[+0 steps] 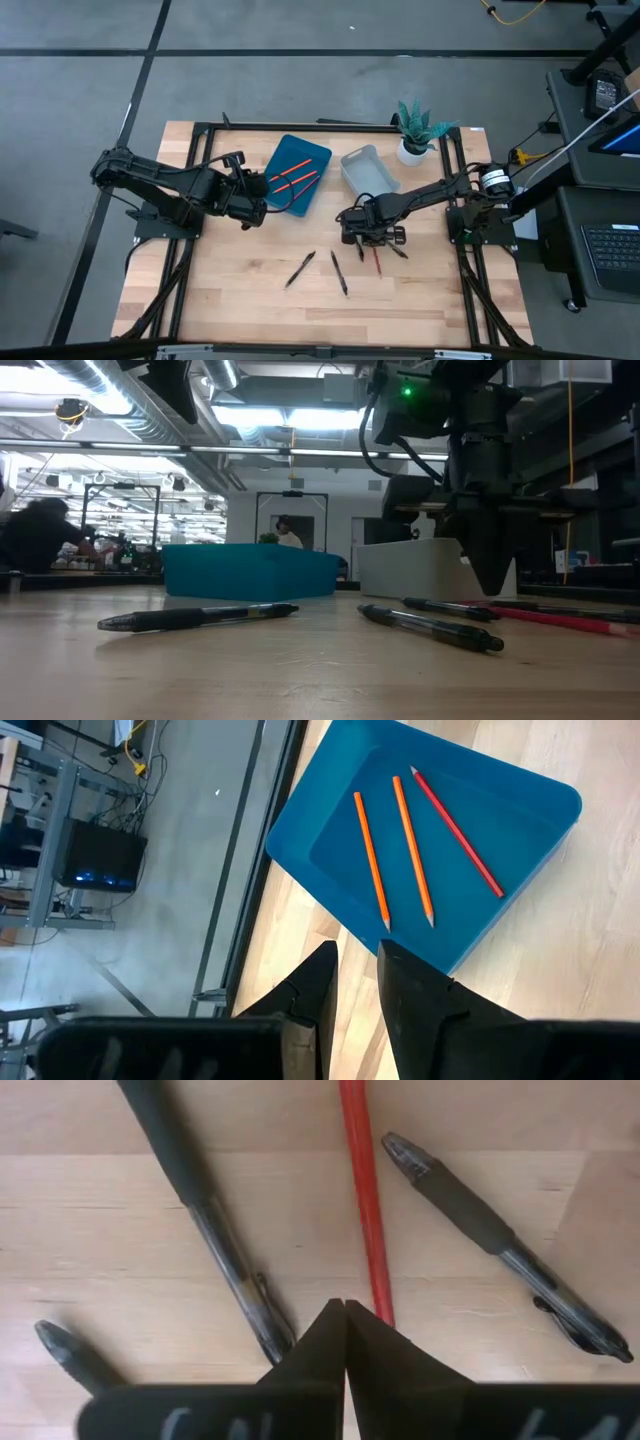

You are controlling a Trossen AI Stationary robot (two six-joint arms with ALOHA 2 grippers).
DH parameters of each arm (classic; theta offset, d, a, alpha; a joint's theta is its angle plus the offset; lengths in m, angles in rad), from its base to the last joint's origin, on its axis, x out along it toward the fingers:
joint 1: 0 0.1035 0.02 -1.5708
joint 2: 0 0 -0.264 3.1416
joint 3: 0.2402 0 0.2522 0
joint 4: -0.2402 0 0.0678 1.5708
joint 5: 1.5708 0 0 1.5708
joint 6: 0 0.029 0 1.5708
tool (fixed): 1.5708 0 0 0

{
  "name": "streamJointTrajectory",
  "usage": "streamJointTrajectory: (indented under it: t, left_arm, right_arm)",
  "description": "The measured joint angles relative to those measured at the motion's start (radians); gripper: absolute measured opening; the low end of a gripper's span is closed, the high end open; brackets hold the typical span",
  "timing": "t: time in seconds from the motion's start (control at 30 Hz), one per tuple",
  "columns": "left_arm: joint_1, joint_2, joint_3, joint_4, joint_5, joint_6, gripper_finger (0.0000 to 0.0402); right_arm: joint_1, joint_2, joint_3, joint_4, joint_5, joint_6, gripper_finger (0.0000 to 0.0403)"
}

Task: Sort pens & pencils
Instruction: Put the red pencil into the blue bin

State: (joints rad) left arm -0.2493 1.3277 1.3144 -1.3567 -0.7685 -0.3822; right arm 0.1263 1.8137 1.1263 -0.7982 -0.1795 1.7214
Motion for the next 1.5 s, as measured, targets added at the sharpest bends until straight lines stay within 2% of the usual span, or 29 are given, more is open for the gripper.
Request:
streamJointTrajectory:
  t: [0.27, 0.57, 0.83, 1.0, 1.3, 1.5]
  left_arm:
    - [0.0, 0.0, 0.0, 0.0, 0.0, 0.0, 0.0069]
    - [0.0, 0.0, 0.0, 0.0, 0.0, 0.0, 0.0069]
    - [0.0, 0.0, 0.0, 0.004, 0.0, 0.0, 0.0069]
    - [0.0, 0.0, 0.0, 0.008, -0.001, 0.0, 0.0069]
    - [0.0, 0.0, 0.0, 0.026, -0.007, 0.014, 0.0069]
    - [0.0, 0.0, 0.0, 0.045, -0.007, 0.027, 0.0069]
  right_arm:
    - [0.0, 0.0, 0.0, -0.001, 0.008, -0.067, 0.0018]
    - [0.001, -0.001, -0.001, -0.069, 0.0, -0.081, 0.0086]
    - [0.008, -0.001, -0.075, 0.012, -0.032, -0.073, 0.013]
    - [0.024, -0.009, -0.122, 0.09, -0.034, -0.024, 0.0135]
    - [0.033, -0.006, -0.132, 0.099, -0.039, 0.006, 0.0133]
    - [0.033, -0.005, -0.134, 0.108, -0.048, 0.029, 0.01]
